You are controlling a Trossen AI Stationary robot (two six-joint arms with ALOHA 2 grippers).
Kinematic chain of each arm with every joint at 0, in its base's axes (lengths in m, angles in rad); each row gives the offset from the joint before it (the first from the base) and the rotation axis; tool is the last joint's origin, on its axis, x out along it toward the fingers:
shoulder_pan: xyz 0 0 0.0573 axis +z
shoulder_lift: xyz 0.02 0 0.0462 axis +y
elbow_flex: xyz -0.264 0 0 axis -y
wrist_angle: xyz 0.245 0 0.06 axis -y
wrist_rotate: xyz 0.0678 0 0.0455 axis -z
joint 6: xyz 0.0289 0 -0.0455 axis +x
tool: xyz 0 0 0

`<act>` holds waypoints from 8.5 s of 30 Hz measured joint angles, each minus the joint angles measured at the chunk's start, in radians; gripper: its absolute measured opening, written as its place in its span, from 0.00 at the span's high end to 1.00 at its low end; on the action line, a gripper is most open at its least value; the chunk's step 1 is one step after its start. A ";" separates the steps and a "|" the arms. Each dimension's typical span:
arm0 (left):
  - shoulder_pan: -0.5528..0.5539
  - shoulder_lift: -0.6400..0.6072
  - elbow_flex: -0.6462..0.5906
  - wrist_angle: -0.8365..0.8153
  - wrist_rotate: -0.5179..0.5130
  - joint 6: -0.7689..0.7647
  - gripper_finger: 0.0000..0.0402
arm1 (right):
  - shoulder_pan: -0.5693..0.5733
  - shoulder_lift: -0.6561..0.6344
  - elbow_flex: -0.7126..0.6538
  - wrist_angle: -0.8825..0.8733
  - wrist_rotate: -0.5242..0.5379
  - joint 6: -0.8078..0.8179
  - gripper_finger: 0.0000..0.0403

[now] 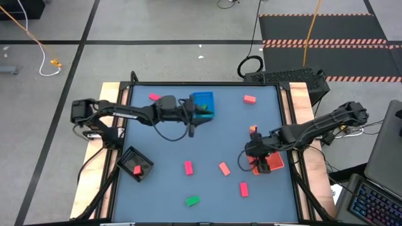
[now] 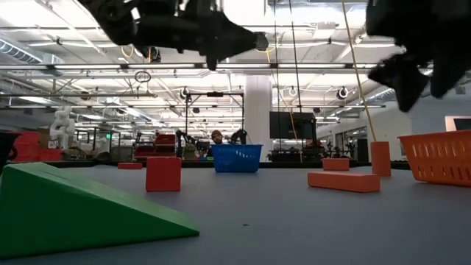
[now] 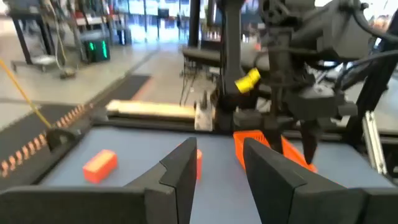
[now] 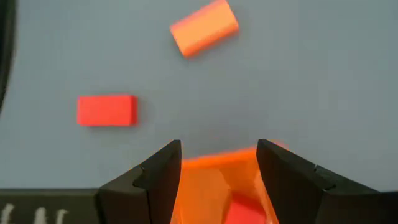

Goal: Sort & place blocks by color
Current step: Put the red block into the orange bin, then put the orange block into the black bin

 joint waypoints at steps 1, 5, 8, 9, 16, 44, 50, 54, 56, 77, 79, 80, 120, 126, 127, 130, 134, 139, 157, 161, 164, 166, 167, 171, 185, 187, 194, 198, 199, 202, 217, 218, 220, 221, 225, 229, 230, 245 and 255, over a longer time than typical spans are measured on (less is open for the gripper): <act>0.002 -0.020 -0.016 0.015 0.000 0.000 0.67 | 0.011 0.019 0.028 -0.008 0.000 -0.019 0.49; 0.008 -0.106 -0.076 0.019 0.000 0.007 0.67 | 0.052 0.108 0.133 -0.045 0.005 -0.117 0.49; 0.008 -0.165 -0.117 0.010 -0.001 0.001 0.67 | 0.075 0.194 0.205 -0.101 0.015 -0.169 0.49; 0.005 -0.179 -0.127 0.016 -0.001 0.001 0.67 | 0.081 0.224 0.229 -0.120 0.029 -0.177 0.49; -0.021 -0.251 -0.162 -0.080 -0.003 -0.036 0.67 | 0.095 0.384 0.377 -0.218 0.079 -0.173 0.49; -0.204 -0.251 -0.161 -0.206 -0.057 -0.113 0.67 | 0.163 0.621 0.508 -0.107 -0.236 1.149 0.51; -0.193 -0.263 -0.161 -0.208 -0.056 -0.050 0.67 | 0.176 0.628 0.507 -0.134 -0.235 1.307 0.52; -0.160 -0.301 -0.160 -0.207 -0.057 0.020 0.67 | 0.189 0.628 0.507 -0.160 -0.234 1.388 0.52; -0.139 -0.330 -0.159 -0.204 -0.057 0.060 0.67 | 0.198 0.628 0.507 -0.177 -0.235 1.420 0.52; -0.040 -0.519 -0.159 -0.189 -0.014 0.050 0.67 | 0.305 0.628 0.360 -0.054 -0.071 1.730 0.52; -0.047 -0.517 -0.159 -0.206 -0.011 0.050 0.67 | 0.306 0.627 0.334 -0.008 -0.054 1.739 0.52; -0.053 -0.517 -0.160 -0.211 -0.011 0.049 0.67 | 0.307 0.625 0.322 0.013 -0.040 1.743 0.52; -0.098 -0.518 -0.160 -0.227 -0.014 0.061 0.67 | 0.181 0.267 0.259 -0.037 0.078 1.204 0.84; -0.098 -0.518 -0.160 -0.228 -0.014 0.070 0.67 | 0.155 0.110 0.259 -0.402 0.051 1.251 0.87; -0.098 -0.518 -0.160 -0.228 -0.014 0.072 0.67 | 0.155 0.093 0.259 -0.453 0.051 1.268 0.87; -0.098 -0.518 -0.160 -0.231 -0.014 0.081 0.67 | 0.155 0.053 0.245 -0.553 0.050 1.309 0.85; -0.098 -0.518 -0.160 -0.231 -0.014 0.086 0.67 | 0.155 0.023 0.177 -0.534 0.048 1.341 0.82; -0.098 -0.518 -0.160 -0.239 -0.014 0.086 0.67 | 0.155 0.011 0.076 -0.421 0.034 1.325 0.81; -0.098 -0.518 -0.160 -0.254 -0.014 0.113 0.67 | 0.151 -0.032 0.009 -0.351 0.088 1.223 0.80; -0.098 -0.518 -0.160 -0.255 -0.014 0.122 0.67 | 0.128 -0.085 0.009 -0.321 0.260 1.165 0.79; -0.098 -0.518 -0.160 -0.260 -0.014 0.122 0.67 | 0.106 -0.120 0.009 -0.257 0.388 1.071 0.79; -0.098 -0.518 -0.160 -0.267 -0.014 0.122 0.67 | 0.086 -0.135 0.009 -0.214 0.436 0.987 0.79; -0.098 -0.518 -0.160 -0.271 -0.014 0.125 0.67 | 0.073 -0.139 0.009 -0.196 0.446 0.948 0.79; -0.098 -0.518 -0.160 -0.309 -0.014 0.146 0.67 | 0.020 -0.129 0.009 -0.132 0.446 0.804 0.73; -0.097 -0.517 -0.160 -0.523 -0.096 0.131 0.67 | -0.211 -0.074 -0.025 -0.297 0.496 0.701 0.36; -0.097 -0.517 -0.160 -0.573 -0.111 0.133 0.67 | -0.239 -0.074 -0.053 -0.241 0.498 0.682 0.35; -0.097 -0.517 -0.160 -0.642 -0.136 0.114 0.67 | -0.331 -0.074 -0.155 -0.106 0.430 0.571 0.36; -0.093 -0.517 -0.160 -0.610 -0.139 0.114 0.67 | -0.359 -0.074 -0.181 -0.097 0.418 0.569 0.36; -0.090 -0.517 -0.160 -0.606 -0.141 0.113 0.67 | -0.363 -0.074 -0.188 -0.096 0.418 0.567 0.36; -0.086 -0.517 -0.160 -0.616 -0.146 0.098 0.67 | -0.371 -0.074 -0.206 -0.070 0.418 0.546 0.36; -0.086 -0.517 -0.160 -0.642 -0.144 0.084 0.67 | -0.370 -0.074 -0.229 0.012 0.467 0.500 0.37; -0.086 -0.517 -0.160 -0.646 -0.144 0.089 0.67 | -0.370 -0.074 -0.229 0.020 0.470 0.496 0.37; -0.085 -0.517 -0.160 -0.652 -0.144 0.110 0.67 | -0.370 -0.074 -0.229 0.027 0.475 0.486 0.38; -0.085 -0.517 -0.160 -0.655 -0.144 0.116 0.67 | -0.370 -0.074 -0.229 0.027 0.477 0.482 0.40; -0.085 -0.517 -0.160 -0.667 -0.143 0.114 0.67 | -0.371 -0.074 -0.229 0.027 0.499 0.479 0.50; -0.085 -0.517 -0.160 -0.672 -0.144 0.112 0.67 | -0.376 -0.074 -0.229 0.027 0.499 0.479 0.66; -0.085 -0.517 -0.160 -0.673 -0.144 0.108 0.67 | -0.376 -0.074 -0.229 0.028 0.501 0.477 0.70; -0.085 -0.517 -0.160 -0.679 -0.143 0.076 0.67 | -0.376 -0.073 -0.231 0.021 0.467 0.446 0.97; -0.085 -0.517 -0.160 -0.678 -0.143 0.073 0.67 | -0.375 -0.092 -0.231 0.118 0.408 0.309 0.78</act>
